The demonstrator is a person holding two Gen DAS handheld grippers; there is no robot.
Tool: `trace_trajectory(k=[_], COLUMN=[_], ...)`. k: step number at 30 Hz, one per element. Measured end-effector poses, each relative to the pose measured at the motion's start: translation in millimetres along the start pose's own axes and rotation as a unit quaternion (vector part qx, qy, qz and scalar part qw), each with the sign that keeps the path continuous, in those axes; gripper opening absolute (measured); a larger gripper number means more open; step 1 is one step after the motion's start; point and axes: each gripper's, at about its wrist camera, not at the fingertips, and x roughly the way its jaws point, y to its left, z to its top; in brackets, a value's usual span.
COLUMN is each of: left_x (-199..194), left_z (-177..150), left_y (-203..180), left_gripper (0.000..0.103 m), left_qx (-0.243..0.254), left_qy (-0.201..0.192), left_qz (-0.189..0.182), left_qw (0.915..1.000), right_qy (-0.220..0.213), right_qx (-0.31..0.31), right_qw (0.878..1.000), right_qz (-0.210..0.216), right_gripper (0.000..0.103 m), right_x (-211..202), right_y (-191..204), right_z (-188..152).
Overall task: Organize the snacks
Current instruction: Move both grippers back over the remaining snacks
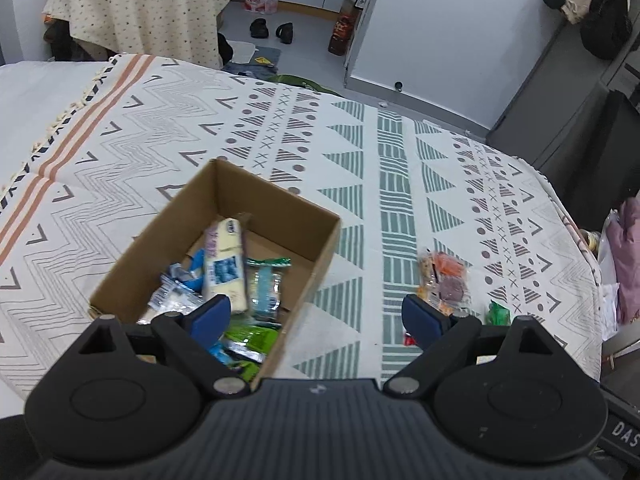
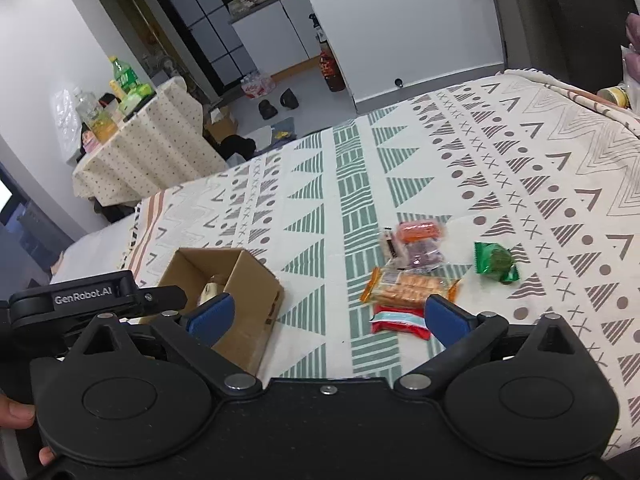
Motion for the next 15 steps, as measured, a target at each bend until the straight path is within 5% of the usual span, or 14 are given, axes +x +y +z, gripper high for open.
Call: trace_trajectory(k=[15], left_x=[22.8], left_z=[-3.7], left_y=[-47.5], left_gripper=[0.092], left_qx=[0.022], left_qy=[0.004], left_qz=[-0.012], left_qw=[0.9997], right_qy=[-0.025], right_qx=[0.022], right_qw=[0.999], right_qz=[-0.018], right_gripper=[0.102], right_x=[-4.0], right_y=[-57.3], right_z=[-0.8])
